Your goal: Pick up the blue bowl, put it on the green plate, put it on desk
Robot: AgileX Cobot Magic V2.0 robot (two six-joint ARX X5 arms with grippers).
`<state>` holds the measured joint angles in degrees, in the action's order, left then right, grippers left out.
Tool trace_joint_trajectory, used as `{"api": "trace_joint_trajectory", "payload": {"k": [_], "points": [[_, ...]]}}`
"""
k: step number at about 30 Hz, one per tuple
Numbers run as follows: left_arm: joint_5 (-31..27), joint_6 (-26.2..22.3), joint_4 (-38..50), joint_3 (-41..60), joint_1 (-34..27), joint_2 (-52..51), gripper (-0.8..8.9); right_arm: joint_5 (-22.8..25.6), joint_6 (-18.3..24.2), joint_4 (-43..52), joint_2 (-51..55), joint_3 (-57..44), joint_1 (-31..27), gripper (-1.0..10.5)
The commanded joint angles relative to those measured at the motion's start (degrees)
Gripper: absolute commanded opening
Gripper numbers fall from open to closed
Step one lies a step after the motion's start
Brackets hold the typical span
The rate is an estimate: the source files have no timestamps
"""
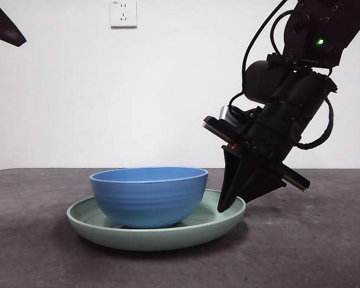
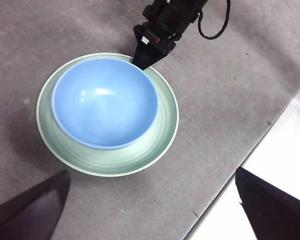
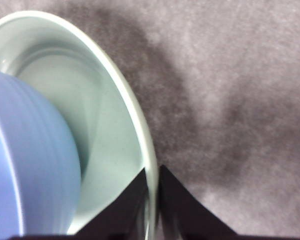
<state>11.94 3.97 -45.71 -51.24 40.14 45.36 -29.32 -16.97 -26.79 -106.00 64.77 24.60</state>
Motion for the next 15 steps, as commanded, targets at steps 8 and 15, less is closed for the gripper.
{"api": "trace_joint_trajectory", "payload": {"k": [8, 15], "points": [[0.15, 0.15, 0.26, -0.66, 0.37, 0.24, 5.31, 0.57, -0.31, 0.55, -1.07, 1.46, 0.28, 1.9], [0.15, 0.15, 0.22, -0.66, 0.37, 0.24, 5.31, 3.93, -0.33, -0.83, 3.63, 1.73, -1.22, 2.3]]}}
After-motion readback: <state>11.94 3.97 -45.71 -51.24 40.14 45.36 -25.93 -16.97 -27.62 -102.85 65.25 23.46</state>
